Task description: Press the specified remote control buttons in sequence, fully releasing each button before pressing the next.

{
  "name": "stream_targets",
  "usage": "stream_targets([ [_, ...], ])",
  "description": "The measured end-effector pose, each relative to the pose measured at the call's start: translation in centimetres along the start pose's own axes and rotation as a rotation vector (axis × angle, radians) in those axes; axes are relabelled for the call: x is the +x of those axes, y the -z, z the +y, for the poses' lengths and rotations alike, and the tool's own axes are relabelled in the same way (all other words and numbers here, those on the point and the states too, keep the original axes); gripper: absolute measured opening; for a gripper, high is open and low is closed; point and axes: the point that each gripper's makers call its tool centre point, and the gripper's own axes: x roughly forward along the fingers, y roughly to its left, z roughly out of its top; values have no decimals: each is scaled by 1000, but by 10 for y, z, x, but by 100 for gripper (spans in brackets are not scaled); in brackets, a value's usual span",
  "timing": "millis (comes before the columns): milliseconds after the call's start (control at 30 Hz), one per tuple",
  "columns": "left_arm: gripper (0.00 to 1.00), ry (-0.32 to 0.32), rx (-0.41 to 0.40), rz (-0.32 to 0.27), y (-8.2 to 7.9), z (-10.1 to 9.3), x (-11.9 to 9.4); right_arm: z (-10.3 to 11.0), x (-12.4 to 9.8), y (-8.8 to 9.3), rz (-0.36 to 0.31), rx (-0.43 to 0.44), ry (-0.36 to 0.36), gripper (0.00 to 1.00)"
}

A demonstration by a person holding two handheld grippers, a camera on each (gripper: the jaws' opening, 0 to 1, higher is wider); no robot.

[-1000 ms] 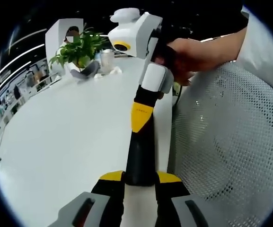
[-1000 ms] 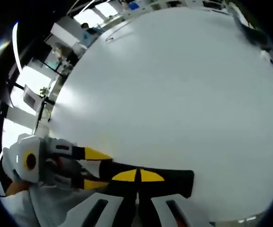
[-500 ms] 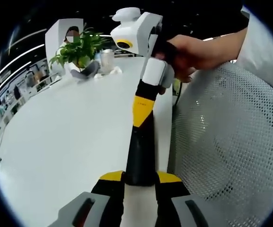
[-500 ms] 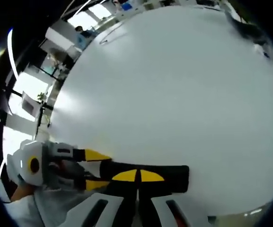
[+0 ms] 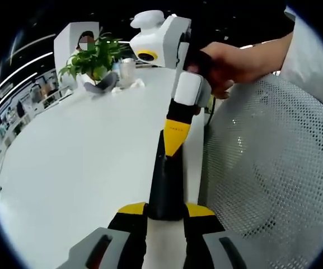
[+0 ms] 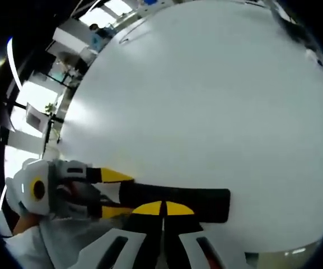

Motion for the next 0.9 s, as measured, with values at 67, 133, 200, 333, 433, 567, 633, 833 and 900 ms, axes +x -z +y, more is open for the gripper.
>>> stream_targets([
  [67,24,0,0,0,0,0,0,-1,1,0,1,-5,3,0],
  [133,24,0,-1,0,0,0,0,-1,0,0,0,-3,3,0],
  [200,24,0,-1,0,0,0,0,0,1,0,2,-13,7,0],
  [333,24,1,-1,-3,0,-1,0,0,1,1,1,-45,19,0],
  [433,24,3,-6,-1,0,-1,0,0,1,-1,-8,-48,19,0],
  [567,24,6,-1,4,0,-1,1,-1,1,-1,-13,-70,30,0],
  [633,24,6,1,4,0,-1,1,-2,1,-1,-16,-64,29,0],
  [833,24,6,1,7,0,-2,2,-3,1,-2,-20,-37,13,0],
  [900,24,5,0,8,0,-1,2,-3,1,-2,-18,-37,13,0],
])
